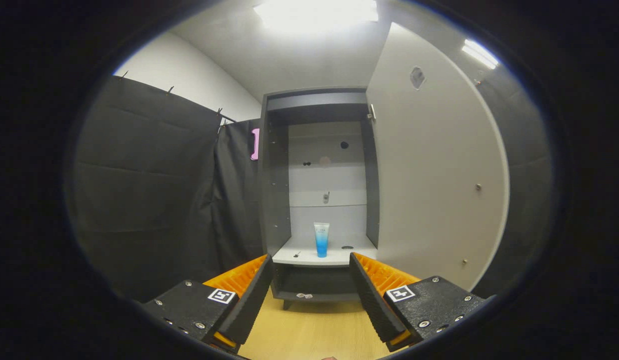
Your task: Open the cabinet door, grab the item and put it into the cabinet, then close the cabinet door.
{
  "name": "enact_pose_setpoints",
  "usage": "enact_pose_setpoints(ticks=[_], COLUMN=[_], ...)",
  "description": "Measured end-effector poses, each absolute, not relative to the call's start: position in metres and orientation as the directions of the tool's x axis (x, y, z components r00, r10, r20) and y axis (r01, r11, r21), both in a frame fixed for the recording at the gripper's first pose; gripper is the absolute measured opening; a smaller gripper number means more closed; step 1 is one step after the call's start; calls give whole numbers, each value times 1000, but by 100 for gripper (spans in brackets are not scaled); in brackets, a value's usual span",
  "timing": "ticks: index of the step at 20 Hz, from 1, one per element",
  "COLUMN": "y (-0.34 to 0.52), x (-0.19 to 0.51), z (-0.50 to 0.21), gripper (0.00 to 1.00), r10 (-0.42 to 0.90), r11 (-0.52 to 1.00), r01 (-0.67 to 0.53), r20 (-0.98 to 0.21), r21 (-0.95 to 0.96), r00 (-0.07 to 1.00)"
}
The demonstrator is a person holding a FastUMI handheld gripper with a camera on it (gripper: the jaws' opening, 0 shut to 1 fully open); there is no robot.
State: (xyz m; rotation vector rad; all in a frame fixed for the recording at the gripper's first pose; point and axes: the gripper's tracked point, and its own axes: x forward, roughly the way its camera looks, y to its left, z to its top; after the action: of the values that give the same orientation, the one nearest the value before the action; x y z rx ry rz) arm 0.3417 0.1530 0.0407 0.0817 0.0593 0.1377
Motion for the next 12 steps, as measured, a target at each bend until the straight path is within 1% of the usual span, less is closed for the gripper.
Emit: enact_pose_setpoints(ticks=[4,12], y=[114,-5], x=[307,258], z=[34,47], gripper=[93,93], r10=[86,-136], r11=[993,988], r01=[-80,142], r20=[-77,-90], r21=[82,67], r00=[993,987])
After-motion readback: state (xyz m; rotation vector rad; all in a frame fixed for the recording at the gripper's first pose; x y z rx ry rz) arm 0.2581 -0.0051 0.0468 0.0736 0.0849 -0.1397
